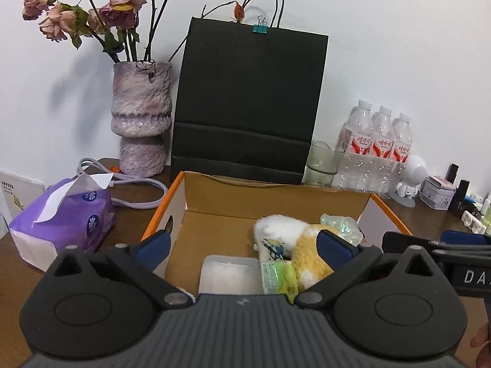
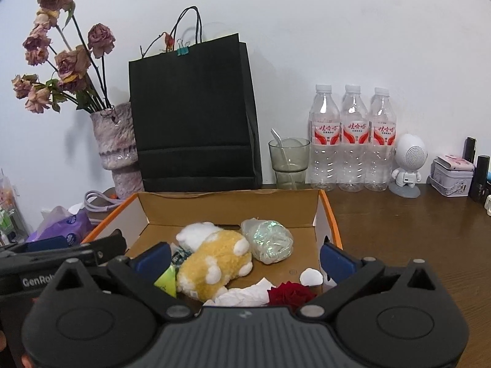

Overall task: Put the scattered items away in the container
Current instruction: 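Carry the beige box and tissue pack into the cardboard box and release, then move to the lilac pouch and grasp the black cable with the left gripper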

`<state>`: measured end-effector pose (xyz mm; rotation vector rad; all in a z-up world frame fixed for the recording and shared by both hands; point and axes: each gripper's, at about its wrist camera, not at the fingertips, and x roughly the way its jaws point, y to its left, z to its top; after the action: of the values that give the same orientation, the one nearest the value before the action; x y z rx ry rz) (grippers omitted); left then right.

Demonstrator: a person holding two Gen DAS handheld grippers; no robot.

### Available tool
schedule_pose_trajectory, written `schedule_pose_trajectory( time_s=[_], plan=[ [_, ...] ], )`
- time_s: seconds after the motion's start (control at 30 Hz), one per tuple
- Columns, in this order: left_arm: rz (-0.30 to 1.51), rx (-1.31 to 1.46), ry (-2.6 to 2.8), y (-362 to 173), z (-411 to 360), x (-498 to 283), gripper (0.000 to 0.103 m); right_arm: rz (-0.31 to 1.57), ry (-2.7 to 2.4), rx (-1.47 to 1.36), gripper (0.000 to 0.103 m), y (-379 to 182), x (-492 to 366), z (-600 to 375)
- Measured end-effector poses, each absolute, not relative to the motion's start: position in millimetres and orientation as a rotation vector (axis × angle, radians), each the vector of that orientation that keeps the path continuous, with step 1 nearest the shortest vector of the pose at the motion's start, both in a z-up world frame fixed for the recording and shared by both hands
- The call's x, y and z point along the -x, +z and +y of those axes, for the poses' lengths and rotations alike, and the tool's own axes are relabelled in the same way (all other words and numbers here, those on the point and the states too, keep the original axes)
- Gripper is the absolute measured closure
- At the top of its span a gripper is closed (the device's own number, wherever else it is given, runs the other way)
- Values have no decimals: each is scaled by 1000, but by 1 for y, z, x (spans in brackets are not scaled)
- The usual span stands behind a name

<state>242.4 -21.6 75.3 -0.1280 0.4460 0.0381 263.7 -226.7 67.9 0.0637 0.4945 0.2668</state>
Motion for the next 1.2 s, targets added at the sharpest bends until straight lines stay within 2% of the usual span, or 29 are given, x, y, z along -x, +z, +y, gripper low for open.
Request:
schedule_pose_trajectory(
  time_s=[0.43, 0.8, 1.2],
  plan=[
    [445, 129, 37, 76, -23, -239, 0, 495, 264, -60, 0, 70, -262, -227],
    [434, 88, -12, 83, -30, -194, 0, 465, 262, -51, 0, 78, -225, -245],
    [547, -15, -117, 45, -61, -135, 0, 585, 222, 21, 0, 28, -159, -279]
  ],
)
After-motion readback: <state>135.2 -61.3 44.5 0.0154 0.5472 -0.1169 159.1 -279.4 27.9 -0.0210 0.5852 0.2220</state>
